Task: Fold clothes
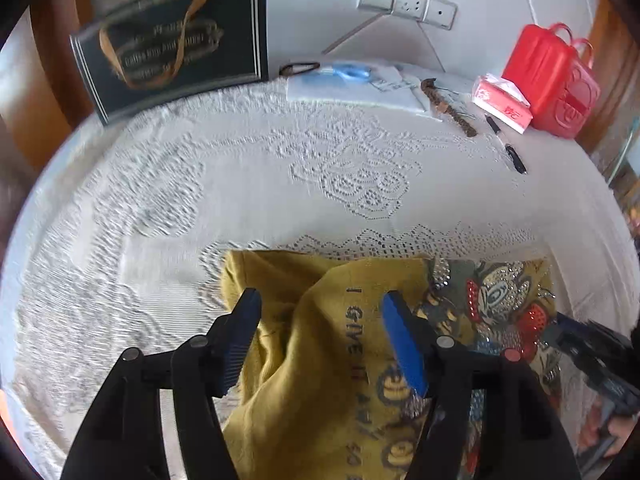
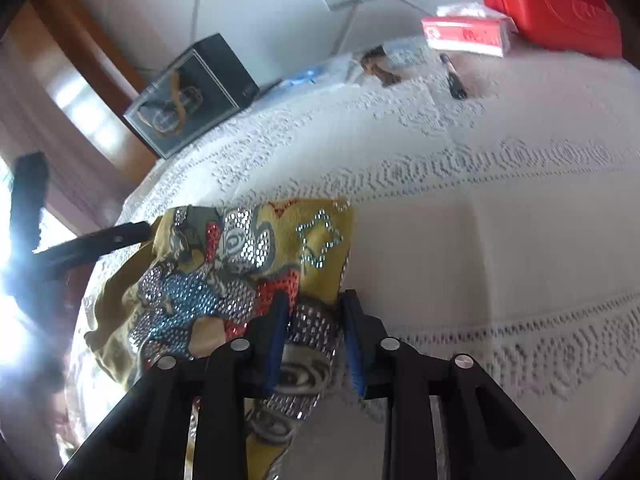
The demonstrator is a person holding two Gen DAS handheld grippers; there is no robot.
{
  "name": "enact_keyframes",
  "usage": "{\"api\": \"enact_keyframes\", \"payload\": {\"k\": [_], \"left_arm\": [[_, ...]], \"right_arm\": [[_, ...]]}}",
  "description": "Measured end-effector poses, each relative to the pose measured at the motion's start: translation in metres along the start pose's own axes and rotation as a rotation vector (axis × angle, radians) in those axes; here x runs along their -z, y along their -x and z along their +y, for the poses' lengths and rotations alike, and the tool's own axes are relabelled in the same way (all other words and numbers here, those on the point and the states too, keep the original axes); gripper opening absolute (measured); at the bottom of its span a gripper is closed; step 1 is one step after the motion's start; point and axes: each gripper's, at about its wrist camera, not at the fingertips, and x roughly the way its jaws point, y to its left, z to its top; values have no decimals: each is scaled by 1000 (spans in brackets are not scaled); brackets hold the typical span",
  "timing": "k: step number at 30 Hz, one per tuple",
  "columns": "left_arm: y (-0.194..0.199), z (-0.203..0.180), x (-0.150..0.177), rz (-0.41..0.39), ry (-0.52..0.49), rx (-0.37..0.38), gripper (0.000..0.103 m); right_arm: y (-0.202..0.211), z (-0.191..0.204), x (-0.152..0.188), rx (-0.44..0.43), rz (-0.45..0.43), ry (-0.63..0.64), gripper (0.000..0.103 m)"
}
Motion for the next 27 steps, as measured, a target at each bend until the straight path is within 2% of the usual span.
{"api": "enact_keyframes", "payload": {"k": [3,6,8,10,12,13,14,15,17,19,22,23,25,26,27], "left_arm": [[-2,-3,-3,-17,-12,5,62],[15,-17,-6,-76,-59,37,62],[20,-26,-9,-83,-96,45,62],[12,-29,-11,-41,-120,24,62],[-11,-23,-7,51,-120,13,61],[-24,-18,-3,102,-151,33,54],[-23,-14,1,88,-134,56,47],[-19,-14,3,87,-120,83,29],[-8,-23,4,78,-117,76,13],[16,-47,8,32,-187,92,13],[53,-75,14,-16,-250,227,13],[63,-80,13,-31,-267,240,20],[73,-82,10,-65,-290,169,49],[75,-76,7,-91,-275,115,74],[75,-68,5,-102,-256,87,82]], "right_arm": [[18,16,0,15,-21,63,31],[30,36,3,-17,-22,137,31],[31,48,5,-10,-28,182,31],[24,51,7,-27,1,197,31],[11,45,8,-17,40,182,31],[5,42,8,-8,52,176,31],[0,38,10,-9,69,166,31],[-5,35,10,-9,82,161,31],[-6,31,8,-28,79,154,31],[-6,30,8,-41,81,146,31],[-5,26,7,-61,89,128,31],[-4,26,6,-68,90,121,31],[-5,23,5,-82,93,106,31],[-4,22,5,-88,94,99,31],[-3,21,6,-94,97,94,31]]}}
